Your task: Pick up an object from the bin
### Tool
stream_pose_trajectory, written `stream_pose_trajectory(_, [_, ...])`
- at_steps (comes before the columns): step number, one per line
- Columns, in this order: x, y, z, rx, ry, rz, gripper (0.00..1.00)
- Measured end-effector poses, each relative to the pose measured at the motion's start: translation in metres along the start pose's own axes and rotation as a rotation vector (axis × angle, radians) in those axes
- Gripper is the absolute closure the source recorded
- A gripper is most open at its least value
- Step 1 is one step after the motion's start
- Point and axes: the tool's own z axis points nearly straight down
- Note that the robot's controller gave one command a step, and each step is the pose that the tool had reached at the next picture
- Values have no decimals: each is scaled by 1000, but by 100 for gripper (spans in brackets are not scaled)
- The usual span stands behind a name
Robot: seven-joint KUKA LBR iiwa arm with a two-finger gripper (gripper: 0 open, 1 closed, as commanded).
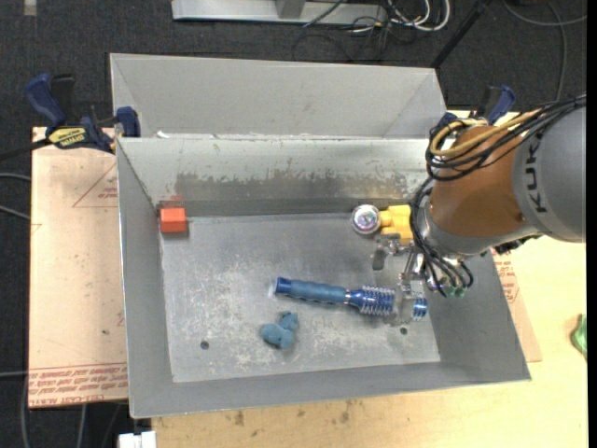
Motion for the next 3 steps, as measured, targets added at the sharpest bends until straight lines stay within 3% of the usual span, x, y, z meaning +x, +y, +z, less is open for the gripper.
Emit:
stream_pose_trajectory(1, [14, -2, 32, -1, 3, 65, 0])
stream_pose_trajectory(2, [13, -1, 32, -1, 2, 64, 0])
stream_pose_trajectory(3, [14, -1, 33, -1, 3, 63, 100])
